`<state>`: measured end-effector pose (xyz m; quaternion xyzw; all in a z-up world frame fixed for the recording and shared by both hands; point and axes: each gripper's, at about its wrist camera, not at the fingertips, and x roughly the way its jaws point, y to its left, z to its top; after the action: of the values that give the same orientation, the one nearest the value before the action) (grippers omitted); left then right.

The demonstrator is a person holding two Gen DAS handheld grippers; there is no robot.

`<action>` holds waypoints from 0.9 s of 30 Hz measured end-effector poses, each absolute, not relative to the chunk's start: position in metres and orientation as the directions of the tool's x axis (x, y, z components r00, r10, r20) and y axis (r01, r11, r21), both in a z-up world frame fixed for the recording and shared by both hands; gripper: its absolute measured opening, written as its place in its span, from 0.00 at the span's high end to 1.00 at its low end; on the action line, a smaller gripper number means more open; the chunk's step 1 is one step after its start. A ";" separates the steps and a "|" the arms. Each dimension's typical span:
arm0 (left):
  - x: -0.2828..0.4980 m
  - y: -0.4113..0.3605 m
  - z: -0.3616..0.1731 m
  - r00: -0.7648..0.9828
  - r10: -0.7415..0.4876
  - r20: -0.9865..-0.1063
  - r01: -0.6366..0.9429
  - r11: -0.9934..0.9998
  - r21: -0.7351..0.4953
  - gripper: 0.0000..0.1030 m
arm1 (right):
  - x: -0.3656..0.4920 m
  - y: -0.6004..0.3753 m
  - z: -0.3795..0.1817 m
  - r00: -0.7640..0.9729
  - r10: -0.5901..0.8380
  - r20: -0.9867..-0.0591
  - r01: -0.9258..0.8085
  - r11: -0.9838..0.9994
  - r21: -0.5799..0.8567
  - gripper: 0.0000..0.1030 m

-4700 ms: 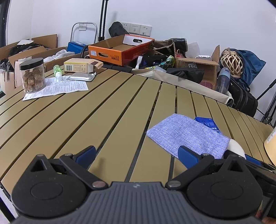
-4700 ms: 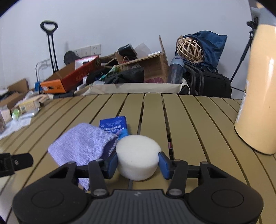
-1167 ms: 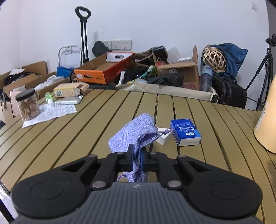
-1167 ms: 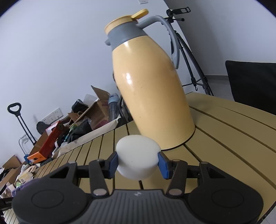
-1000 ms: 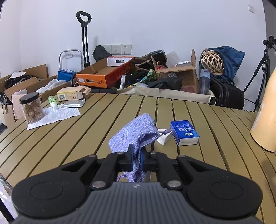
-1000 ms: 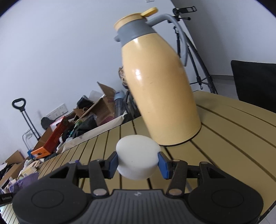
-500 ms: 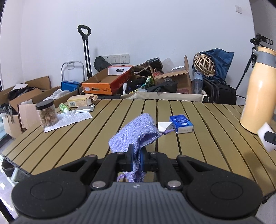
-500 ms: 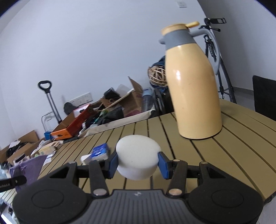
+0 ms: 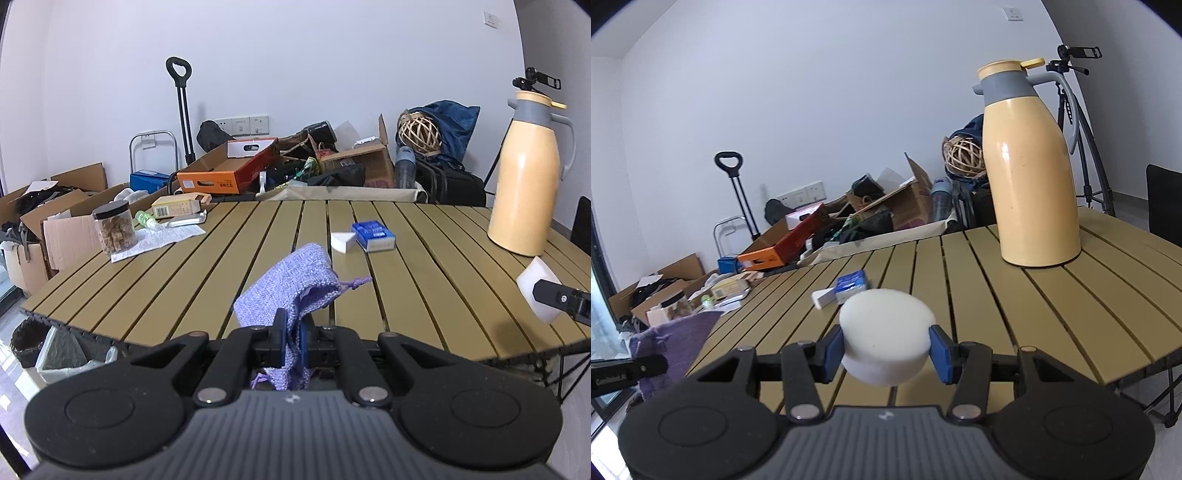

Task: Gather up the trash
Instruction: 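Carry the lavender pouch and white puff down toward the black trash bin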

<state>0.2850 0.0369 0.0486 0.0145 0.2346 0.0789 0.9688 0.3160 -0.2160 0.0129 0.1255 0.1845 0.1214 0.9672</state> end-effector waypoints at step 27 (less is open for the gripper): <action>0.207 0.074 -0.018 0.800 0.160 -0.578 -0.165 0.985 0.044 0.93 | 0.243 -0.190 -0.059 0.776 0.306 -0.551 -0.236 0.952 0.197 0.53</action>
<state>0.2071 0.0740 -0.0182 -0.0043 0.3041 0.0858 0.9488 0.2426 -0.1904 -0.0594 0.0583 0.3019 0.1441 0.9406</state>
